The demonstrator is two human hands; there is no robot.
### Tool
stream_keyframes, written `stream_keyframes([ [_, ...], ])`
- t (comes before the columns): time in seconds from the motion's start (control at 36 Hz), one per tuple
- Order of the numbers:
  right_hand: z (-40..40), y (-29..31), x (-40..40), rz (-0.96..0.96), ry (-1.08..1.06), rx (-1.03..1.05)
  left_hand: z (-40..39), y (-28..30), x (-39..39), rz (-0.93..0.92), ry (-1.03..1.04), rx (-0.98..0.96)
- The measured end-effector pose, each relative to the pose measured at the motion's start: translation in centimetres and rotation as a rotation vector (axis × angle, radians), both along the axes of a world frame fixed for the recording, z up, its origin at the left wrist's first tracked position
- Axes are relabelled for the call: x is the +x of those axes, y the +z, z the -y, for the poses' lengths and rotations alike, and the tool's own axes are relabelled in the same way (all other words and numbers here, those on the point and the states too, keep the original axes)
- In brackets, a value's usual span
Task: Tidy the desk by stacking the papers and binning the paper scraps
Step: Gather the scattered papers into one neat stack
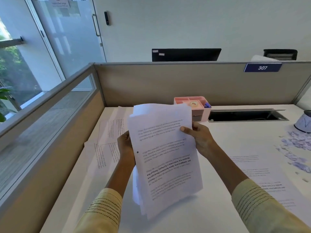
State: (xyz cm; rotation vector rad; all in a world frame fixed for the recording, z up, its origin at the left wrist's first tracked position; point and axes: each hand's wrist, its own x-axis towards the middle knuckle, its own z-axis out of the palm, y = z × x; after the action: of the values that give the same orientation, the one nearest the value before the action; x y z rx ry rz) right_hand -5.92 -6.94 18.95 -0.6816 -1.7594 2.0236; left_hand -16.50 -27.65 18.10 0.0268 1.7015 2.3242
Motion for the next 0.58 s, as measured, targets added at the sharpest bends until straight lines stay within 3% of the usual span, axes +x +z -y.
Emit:
stream_keyframes([
  [0.17,-0.7,0.2,0.7,-0.116,-0.055,0.012,0.2,0.5,1.1,-0.187,-0.063,-0.237],
  [0.28,-1.2,1.1,1.0,-0.223,-0.113,0.001,0.8,-0.3,1.5,-0.471,-0.257,-0.266],
  [0.36,-1.2,2.0,1.4,-0.287,-0.1,0.031,0.7,-1.6,1.1,-0.62,-0.257,-0.545],
  [0.42,-1.2,2.4,1.6,-0.298,-0.076,0.073,0.6,-1.9,1.2,-0.661,-0.183,-0.6],
  [0.58,-1.3,0.7,2.4,-0.202,-0.071,0.136,0.2,-3.0,2.2,-0.575,-0.137,-0.508],
])
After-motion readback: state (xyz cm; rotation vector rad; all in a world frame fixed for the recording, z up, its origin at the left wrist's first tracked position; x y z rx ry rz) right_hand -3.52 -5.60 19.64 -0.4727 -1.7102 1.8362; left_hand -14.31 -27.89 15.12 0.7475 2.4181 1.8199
